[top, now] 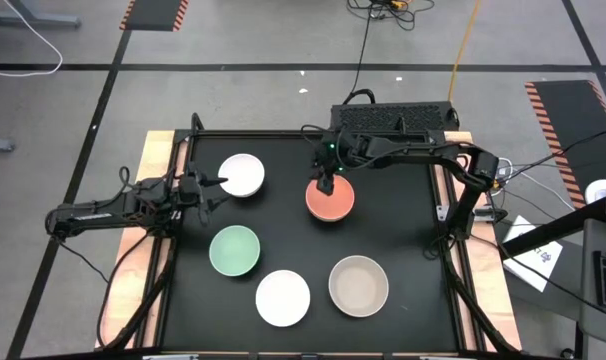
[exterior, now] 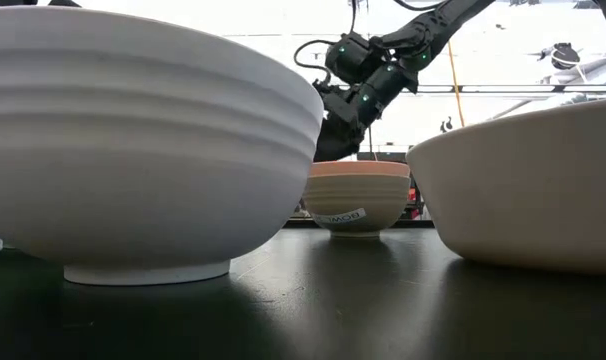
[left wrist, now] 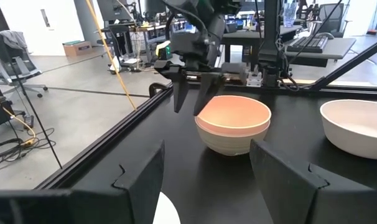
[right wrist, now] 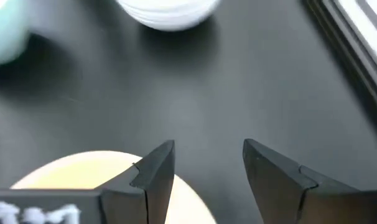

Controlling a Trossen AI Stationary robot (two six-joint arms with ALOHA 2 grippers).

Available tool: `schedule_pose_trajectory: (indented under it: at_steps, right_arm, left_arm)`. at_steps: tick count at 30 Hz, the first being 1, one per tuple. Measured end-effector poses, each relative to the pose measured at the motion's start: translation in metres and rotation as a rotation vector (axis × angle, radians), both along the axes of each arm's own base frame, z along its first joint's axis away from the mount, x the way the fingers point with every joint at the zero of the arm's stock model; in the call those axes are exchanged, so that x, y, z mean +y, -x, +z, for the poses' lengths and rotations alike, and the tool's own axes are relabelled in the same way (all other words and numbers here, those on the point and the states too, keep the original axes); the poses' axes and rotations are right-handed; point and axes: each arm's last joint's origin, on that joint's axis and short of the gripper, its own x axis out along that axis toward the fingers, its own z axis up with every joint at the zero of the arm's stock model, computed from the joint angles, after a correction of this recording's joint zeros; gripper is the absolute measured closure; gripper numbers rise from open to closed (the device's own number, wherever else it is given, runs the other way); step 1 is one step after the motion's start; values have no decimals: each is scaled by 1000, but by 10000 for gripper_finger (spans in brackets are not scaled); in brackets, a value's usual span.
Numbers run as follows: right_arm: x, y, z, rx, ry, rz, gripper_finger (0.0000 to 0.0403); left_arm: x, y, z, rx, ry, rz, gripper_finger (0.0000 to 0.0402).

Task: Nest bowls inside each other
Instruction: Stack the light orange bowl on top of the light brown bowl, then stack the top left white bowl on top of the light orange bowl

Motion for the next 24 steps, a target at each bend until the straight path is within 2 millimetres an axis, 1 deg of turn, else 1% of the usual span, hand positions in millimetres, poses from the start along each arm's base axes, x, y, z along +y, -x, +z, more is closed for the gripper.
schedule_pose_trajectory:
  at_steps: [6,19,24]
  right_arm:
    - [5,-1,-2,40,50,-28,222]
    - [8,0,-4,65,44,-20,222]
    - [8,-1,1,54,116,-16,222]
  left_arm:
    - [0,0,0,1,2,0,163]
    - [0,0,0,2,2,0,163]
    - [0,0,0,1,4,0,163]
